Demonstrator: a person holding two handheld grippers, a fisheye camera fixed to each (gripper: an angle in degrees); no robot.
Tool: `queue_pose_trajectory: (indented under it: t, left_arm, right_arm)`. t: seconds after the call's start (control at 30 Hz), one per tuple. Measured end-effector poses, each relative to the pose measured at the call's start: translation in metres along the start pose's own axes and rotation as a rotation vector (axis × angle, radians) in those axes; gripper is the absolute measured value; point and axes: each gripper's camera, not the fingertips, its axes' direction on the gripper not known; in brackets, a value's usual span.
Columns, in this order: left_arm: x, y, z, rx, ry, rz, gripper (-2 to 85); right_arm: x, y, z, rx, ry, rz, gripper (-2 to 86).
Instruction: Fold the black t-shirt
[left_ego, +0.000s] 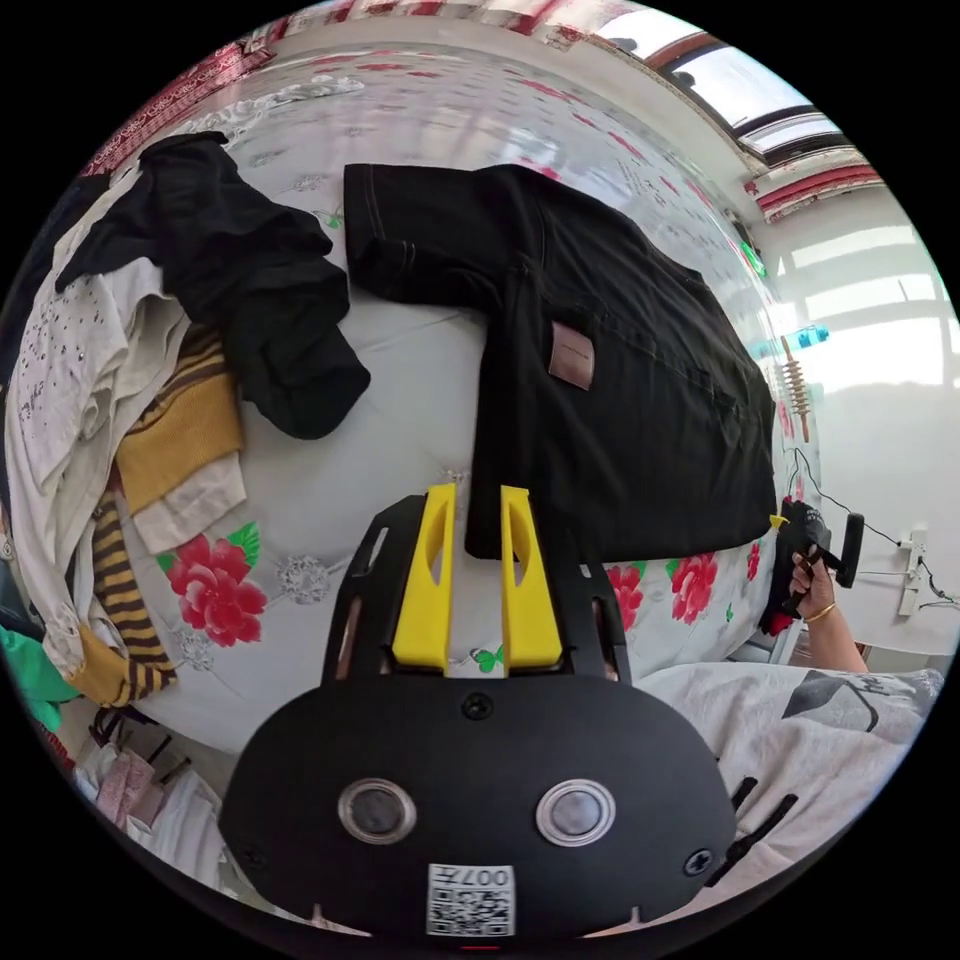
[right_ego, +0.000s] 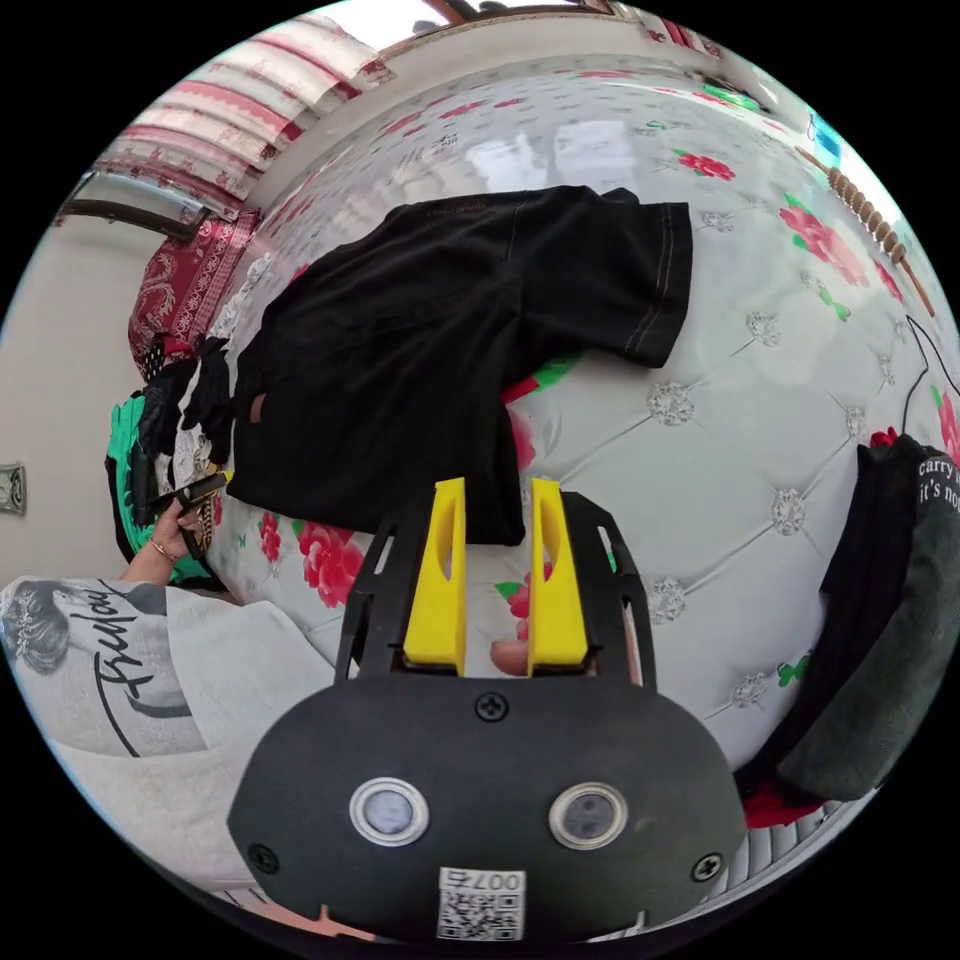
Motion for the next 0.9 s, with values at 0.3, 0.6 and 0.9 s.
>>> queue_pose_trajectory:
  t: [0.3,0.6,0.9]
  left_arm:
    - [0.025,-0.011,-0.023,-0.074,-0.063,0.232,-0.8]
    - [0.037,0.114,-0.020,-0.228,-0.052,0.427,-1.0]
    - [0.008,0.101,-0.021,-0.168,0.057,0.288,-0.9]
  right_arm:
    - [-0.024,-0.001,-0.010,-0.058,-0.016,-0.104,-0.2]
    - [-0.036,0.102,-0.014,-0.111,0.010,-0.102,-0.3]
    - [-0.035,0.124,0.020,-0.164,0.031,-0.029,-0.3]
